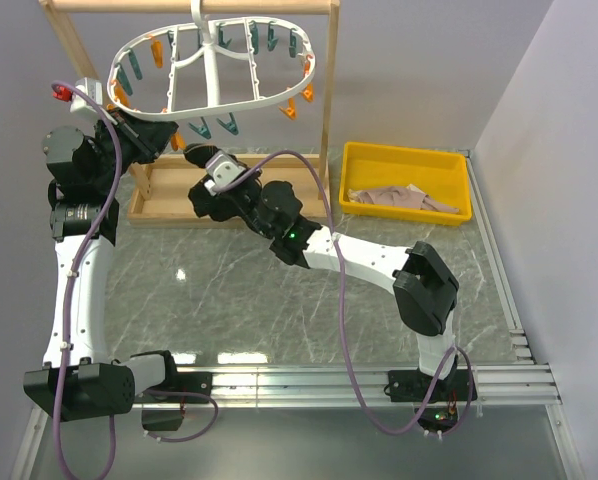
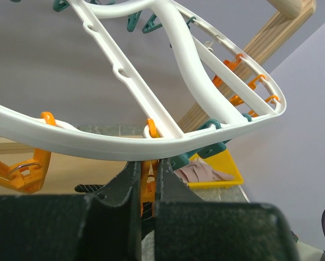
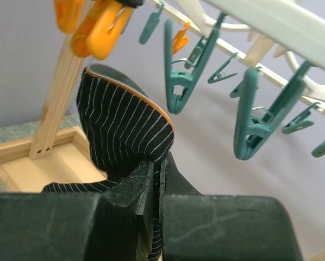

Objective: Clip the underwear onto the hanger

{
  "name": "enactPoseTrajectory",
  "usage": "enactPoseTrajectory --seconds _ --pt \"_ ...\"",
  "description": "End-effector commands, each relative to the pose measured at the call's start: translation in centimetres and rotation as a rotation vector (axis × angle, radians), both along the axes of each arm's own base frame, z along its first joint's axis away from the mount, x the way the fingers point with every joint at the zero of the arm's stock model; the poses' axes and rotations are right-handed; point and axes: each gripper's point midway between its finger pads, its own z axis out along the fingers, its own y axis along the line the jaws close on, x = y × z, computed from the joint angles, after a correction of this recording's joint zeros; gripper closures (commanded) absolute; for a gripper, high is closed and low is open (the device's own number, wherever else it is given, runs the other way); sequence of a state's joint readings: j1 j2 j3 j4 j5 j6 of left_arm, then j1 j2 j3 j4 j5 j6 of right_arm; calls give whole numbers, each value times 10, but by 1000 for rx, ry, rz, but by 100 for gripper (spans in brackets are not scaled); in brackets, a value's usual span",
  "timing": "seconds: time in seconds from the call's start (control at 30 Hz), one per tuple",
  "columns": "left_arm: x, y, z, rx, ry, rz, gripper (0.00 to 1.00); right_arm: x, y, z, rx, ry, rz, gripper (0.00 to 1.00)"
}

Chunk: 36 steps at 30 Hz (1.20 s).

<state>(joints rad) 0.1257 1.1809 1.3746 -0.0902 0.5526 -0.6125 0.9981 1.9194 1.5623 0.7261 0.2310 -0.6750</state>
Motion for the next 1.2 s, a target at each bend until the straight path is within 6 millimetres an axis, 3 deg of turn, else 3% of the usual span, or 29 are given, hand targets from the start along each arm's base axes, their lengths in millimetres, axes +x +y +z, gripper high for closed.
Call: enactPoseTrajectory --seconds 0.0,0.13,0.63,1.17 --pt "-9 -5 -6 23 18 -42 99 -11 3 29 61 -30 38 100" --pt "-9 -5 -5 27 12 -42 99 -11 6 23 49 -7 46 100" --pt "-8 -3 -8 47 5 -29 99 -15 5 49 100 40 72 100" --pt "-6 -2 -11 65 3 -28 100 -22 5 62 131 89 107 100"
